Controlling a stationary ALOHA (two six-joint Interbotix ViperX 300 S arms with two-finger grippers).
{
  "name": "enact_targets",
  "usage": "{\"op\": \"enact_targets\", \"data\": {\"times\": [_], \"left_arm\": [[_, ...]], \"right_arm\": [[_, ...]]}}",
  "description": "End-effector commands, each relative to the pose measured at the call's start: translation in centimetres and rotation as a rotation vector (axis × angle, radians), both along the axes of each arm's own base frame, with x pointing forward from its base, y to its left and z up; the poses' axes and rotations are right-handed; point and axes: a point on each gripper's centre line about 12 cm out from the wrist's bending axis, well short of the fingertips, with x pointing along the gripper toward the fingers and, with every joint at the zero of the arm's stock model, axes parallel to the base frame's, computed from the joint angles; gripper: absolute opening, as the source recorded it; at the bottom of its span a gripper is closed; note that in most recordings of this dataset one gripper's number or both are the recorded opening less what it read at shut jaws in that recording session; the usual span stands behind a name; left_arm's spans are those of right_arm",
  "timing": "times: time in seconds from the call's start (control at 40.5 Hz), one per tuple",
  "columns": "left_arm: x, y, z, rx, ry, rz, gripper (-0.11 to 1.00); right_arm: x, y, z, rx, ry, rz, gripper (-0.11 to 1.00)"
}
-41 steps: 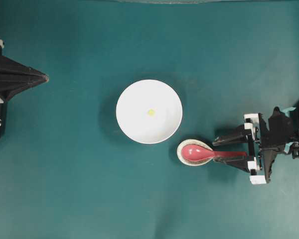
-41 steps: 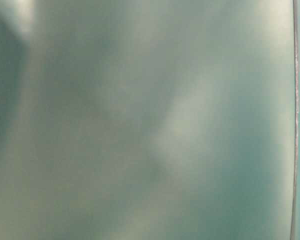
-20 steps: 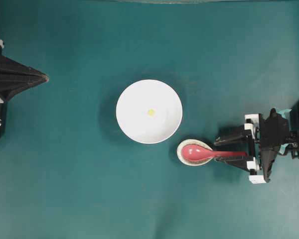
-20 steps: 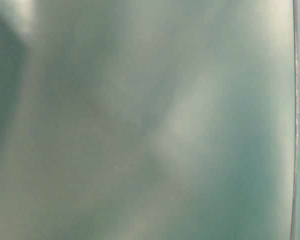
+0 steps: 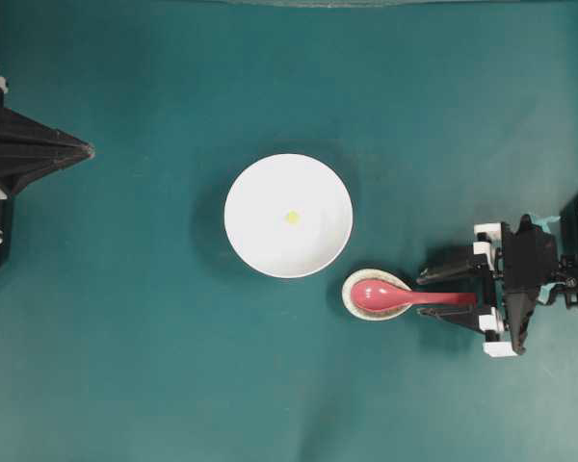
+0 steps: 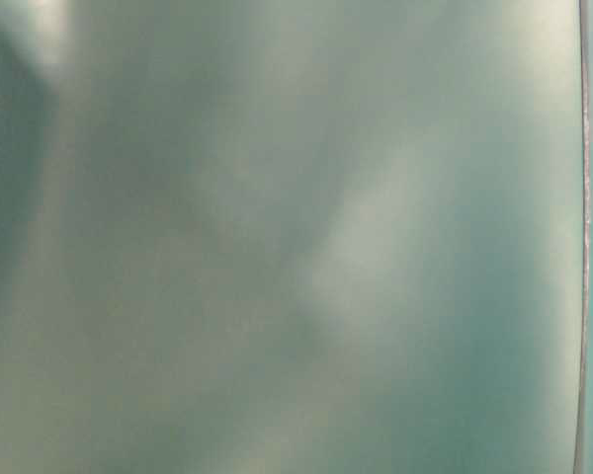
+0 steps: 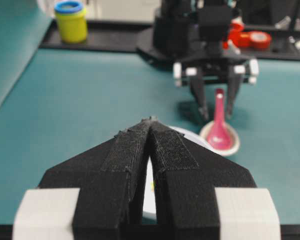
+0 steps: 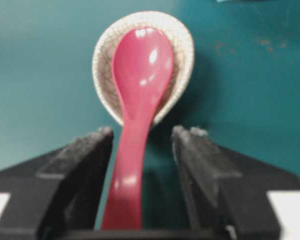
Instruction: Scoop the yellow hexagonal prism block from the bowl with a spoon using the right arm.
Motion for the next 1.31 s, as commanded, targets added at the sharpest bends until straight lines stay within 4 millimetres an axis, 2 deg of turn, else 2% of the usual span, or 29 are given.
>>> {"op": "enact_targets", "data": {"times": [0.0, 0.469, 0.864, 1.086, 1.283], "left_arm": [[0.3, 0.1, 1.1, 0.004, -0.029, 0.003, -0.01], [0.3, 0.1, 1.1, 0.004, -0.029, 0.003, -0.01], [0.3, 0.0, 1.1, 0.004, -0.029, 0.001, -0.01], [0.3, 0.1, 1.1, 0.004, -0.029, 0.003, -0.01], [0.2, 0.1, 1.2, 0.002, -0.031, 0.003, -0.01]], "right_arm": [[0.1, 0.2, 0.2, 0.0, -0.012, 0.005, 0.56], [0.3, 0.3, 0.4, -0.009, -0.023, 0.01, 0.54], [0.4, 0.4, 0.5, -0.021, -0.033, 0.016, 0.28], [0.5, 0.5, 1.4, -0.004, -0.06, 0.018, 0.25], [0.6, 0.5, 3.2, 0.032, -0.118, 0.015, 0.25]]}}
